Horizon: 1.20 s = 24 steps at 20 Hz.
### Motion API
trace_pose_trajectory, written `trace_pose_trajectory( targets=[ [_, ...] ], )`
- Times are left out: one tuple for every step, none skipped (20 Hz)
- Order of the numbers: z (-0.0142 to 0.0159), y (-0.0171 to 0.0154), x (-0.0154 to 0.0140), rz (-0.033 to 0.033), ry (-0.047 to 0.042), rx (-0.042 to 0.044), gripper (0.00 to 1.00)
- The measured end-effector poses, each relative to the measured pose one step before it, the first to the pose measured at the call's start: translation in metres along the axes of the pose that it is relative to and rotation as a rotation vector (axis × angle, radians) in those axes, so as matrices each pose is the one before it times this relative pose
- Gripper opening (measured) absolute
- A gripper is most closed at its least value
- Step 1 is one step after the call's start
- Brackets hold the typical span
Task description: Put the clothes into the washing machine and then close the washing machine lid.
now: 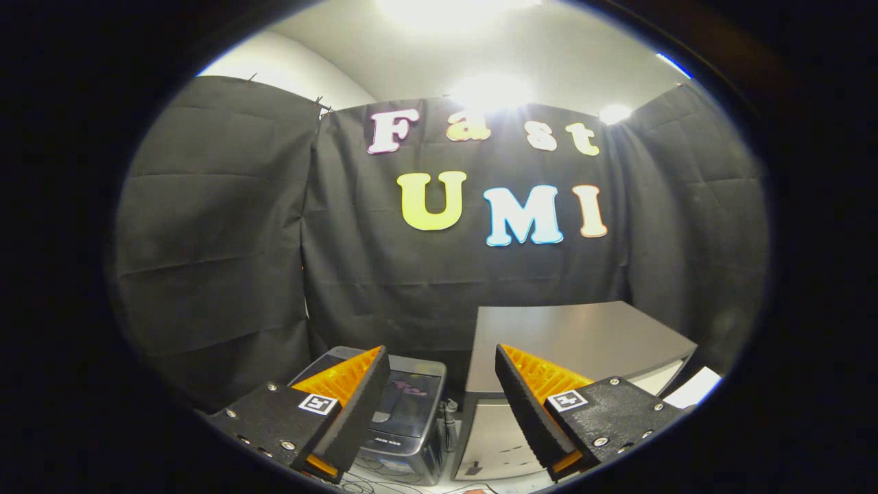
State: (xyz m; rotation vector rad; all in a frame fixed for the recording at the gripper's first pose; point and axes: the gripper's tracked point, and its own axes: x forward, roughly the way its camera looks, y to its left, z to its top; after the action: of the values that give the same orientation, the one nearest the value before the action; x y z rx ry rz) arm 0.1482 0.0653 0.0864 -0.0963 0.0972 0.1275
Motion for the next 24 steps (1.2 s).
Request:
trace_pose_trajectory(
  targets=[
    [0.00118,-0.01037,-0.01068,-0.00696,-0.00280,0.01200,0.95],
    [-0.00040,-0.01123,-0.01278,-0.00855,-0.00170,0.01405,0.95],
    [0.00154,-0.00964,-0.01101,-0.00905,-0.00210,0.01469,0.95],
    [0.00374,-0.01053,-0.01256,-0.01144,-0.00649,0.01205,0.95],
    [0.00201,-0.00987,-0.01026,-0.01120,-0.00771,0.00256,0.95],
    [0.00110,-0.01039,-0.01161,-0.00994,-0.00582,-0.00222,0.95],
    [0.00211,-0.01037,-0.01107,-0.01083,-0.00891,-0.00533,0.95],
    [0.00256,-0.01129,-0.01024,-0.01215,-0.00822,-0.00443,0.95],
    [0.00260,-0.01033,-0.00920,-0.01024,-0.00792,-0.00044,0.95],
    [0.00245,-0.01087,-0.00918,-0.01059,-0.00569,0.00208,0.95],
    [0.00178,-0.00940,-0.00745,-0.00927,-0.00418,0.00157,0.95],
    [0.00186,-0.00928,-0.00825,-0.01023,-0.00456,0.00128,0.95],
    [0.00084,-0.00714,-0.00533,-0.00633,-0.00059,0.00139,0.95],
    [0.00180,-0.00820,-0.00775,-0.00789,-0.00458,-0.00077,0.95],
    [0.00161,-0.00672,-0.00551,-0.00635,-0.00440,-0.00244,0.95],
    [0.00190,-0.00623,-0.00608,-0.00444,-0.00337,-0.00018,0.95],
    [0.00162,-0.00463,-0.00510,-0.00215,-0.00241,-0.00023,0.95],
    [0.00164,-0.00487,-0.00517,-0.00209,-0.00257,0.00065,0.95],
    [0.00129,-0.00367,-0.00396,-0.00143,-0.00423,0.00106,0.95],
    [0.00149,-0.00407,-0.00329,-0.00106,-0.00206,0.00235,0.95],
    [0.00115,-0.00270,-0.00241,0.00074,-0.00121,0.00470,0.95],
    [0.00107,-0.00306,-0.00303,0.00127,-0.00079,0.00427,0.95],
    [0.00030,-0.00248,-0.00153,0.00012,-0.00002,0.00252,0.95],
    [-0.00014,-0.00196,-0.00196,0.00219,-0.00063,-0.00284,0.95]
  ],
)
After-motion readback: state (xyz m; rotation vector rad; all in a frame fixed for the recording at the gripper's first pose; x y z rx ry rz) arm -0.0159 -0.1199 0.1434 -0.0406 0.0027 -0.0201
